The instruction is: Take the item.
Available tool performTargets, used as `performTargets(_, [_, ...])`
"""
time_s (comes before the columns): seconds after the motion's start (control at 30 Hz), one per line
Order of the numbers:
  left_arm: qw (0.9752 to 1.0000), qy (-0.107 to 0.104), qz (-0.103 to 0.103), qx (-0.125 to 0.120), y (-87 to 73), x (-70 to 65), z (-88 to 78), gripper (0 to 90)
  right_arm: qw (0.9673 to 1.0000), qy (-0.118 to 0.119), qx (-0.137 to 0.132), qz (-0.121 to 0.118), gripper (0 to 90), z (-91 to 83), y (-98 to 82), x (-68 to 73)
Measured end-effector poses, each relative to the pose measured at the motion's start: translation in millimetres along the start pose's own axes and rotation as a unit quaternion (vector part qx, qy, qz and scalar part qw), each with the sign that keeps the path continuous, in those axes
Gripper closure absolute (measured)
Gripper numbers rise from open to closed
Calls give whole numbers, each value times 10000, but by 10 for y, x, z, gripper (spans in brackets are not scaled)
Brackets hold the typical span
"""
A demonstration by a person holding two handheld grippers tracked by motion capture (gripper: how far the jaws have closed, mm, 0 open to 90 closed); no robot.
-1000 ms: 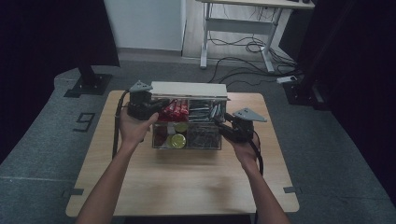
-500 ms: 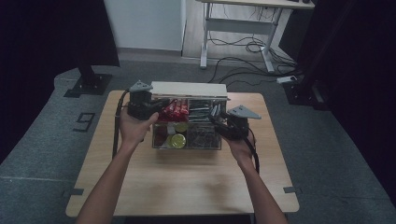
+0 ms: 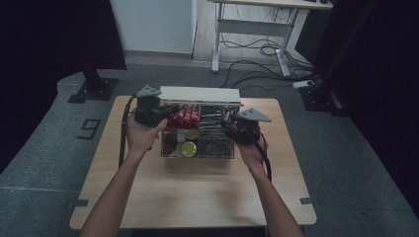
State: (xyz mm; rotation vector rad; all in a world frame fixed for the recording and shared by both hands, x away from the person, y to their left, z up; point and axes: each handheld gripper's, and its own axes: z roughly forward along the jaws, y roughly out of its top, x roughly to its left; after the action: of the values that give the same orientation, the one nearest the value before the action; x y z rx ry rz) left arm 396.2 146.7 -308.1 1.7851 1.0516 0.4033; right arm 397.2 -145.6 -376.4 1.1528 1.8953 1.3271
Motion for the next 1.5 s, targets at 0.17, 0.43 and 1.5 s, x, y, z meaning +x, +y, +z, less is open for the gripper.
performTargets(0.17, [10000,7,-6,-18,-1,3,-16,894,10000,-40,26,8,572,28,20,13])
performTargets(0.43, [10000,5,-17,-31,-3,8,-15,894,9998,-152,110,-45,586,91,15,50])
performTargets(1.5, [10000,-5,1,-24,-3,-2,-2,888,9991,-317,227,152,855,134,2,-24])
